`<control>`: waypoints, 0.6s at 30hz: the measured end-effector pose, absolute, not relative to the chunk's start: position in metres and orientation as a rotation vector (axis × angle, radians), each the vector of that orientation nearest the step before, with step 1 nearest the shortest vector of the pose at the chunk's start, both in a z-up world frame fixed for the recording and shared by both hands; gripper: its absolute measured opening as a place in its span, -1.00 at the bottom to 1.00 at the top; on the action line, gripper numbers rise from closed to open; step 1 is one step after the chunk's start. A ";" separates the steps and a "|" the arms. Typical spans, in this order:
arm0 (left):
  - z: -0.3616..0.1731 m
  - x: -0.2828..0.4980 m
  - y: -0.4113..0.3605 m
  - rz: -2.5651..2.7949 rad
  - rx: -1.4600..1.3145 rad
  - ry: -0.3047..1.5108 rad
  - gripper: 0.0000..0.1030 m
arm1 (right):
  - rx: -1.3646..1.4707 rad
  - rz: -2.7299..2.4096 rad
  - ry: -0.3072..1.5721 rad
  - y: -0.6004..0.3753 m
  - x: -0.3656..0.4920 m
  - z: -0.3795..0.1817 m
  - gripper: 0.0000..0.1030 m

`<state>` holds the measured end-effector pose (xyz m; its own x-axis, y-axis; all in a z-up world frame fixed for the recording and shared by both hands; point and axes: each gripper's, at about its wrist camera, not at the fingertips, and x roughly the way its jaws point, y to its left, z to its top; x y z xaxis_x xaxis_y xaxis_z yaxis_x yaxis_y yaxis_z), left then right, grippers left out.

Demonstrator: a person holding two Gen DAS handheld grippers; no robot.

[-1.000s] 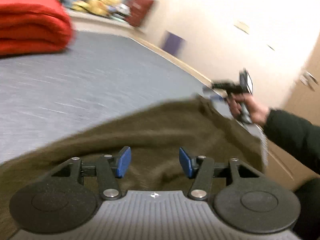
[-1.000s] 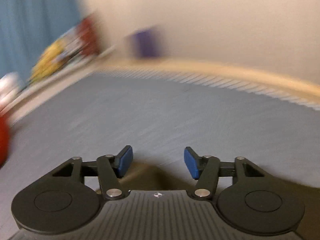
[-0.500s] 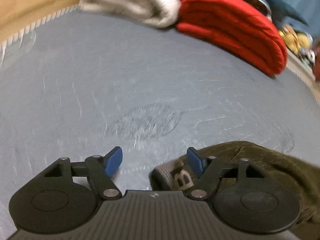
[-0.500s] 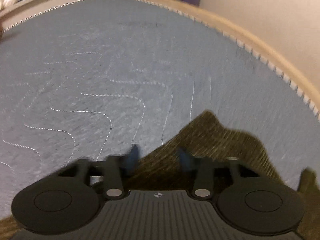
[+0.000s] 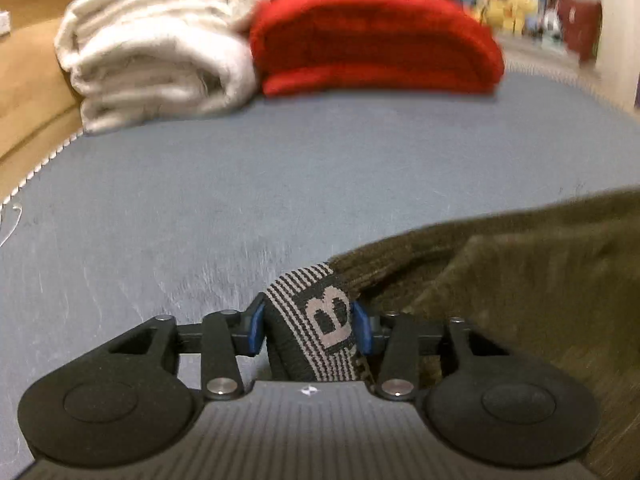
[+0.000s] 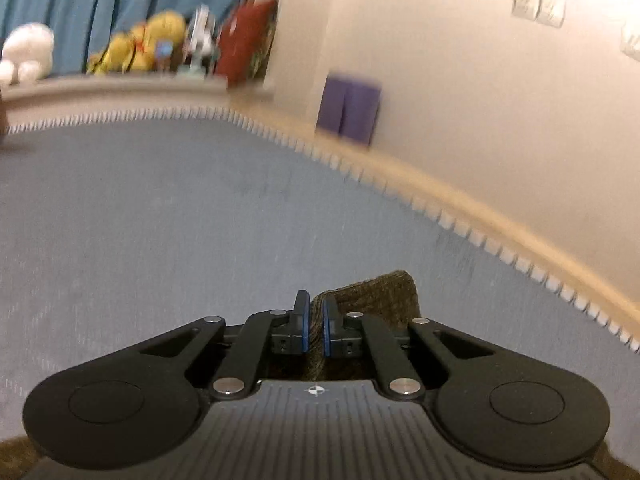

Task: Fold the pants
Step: 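Grasp the striped waistband with the left gripper and lift it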

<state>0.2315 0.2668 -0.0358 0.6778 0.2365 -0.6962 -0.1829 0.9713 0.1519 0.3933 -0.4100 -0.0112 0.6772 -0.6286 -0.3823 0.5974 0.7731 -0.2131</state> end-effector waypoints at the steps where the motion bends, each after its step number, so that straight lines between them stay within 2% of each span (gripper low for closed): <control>1: -0.042 0.234 0.270 0.263 0.062 0.829 0.21 | -0.056 -0.682 0.508 -0.414 0.398 -0.015 -0.83; 3: -0.038 0.232 0.274 0.296 0.036 0.838 0.44 | -0.057 -0.664 0.656 -0.426 0.404 -0.025 -0.69; 4: -0.030 0.229 0.271 0.315 0.057 0.837 0.47 | -0.068 -0.679 0.659 -0.420 0.395 -0.017 -0.58; 7: -0.006 0.216 0.244 0.371 0.148 0.797 0.48 | -0.076 -0.680 0.571 -0.416 0.364 0.005 -0.35; 10: 0.016 0.194 0.210 0.331 0.197 0.746 0.48 | -0.071 -0.626 0.518 -0.399 0.329 0.030 -0.33; 13: 0.028 0.172 0.194 0.286 0.179 0.730 0.48 | -0.043 -0.535 0.460 -0.373 0.287 0.066 -0.19; 14: 0.032 0.166 0.193 0.262 0.135 0.751 0.41 | -0.037 -0.504 0.441 -0.365 0.275 0.077 -0.12; 16: 0.045 0.150 0.195 0.223 0.016 0.793 0.13 | -0.019 -0.416 0.399 -0.340 0.238 0.104 -0.03; 18: 0.060 0.129 0.193 0.174 -0.049 0.796 -0.35 | 0.003 -0.321 0.370 -0.318 0.202 0.128 0.09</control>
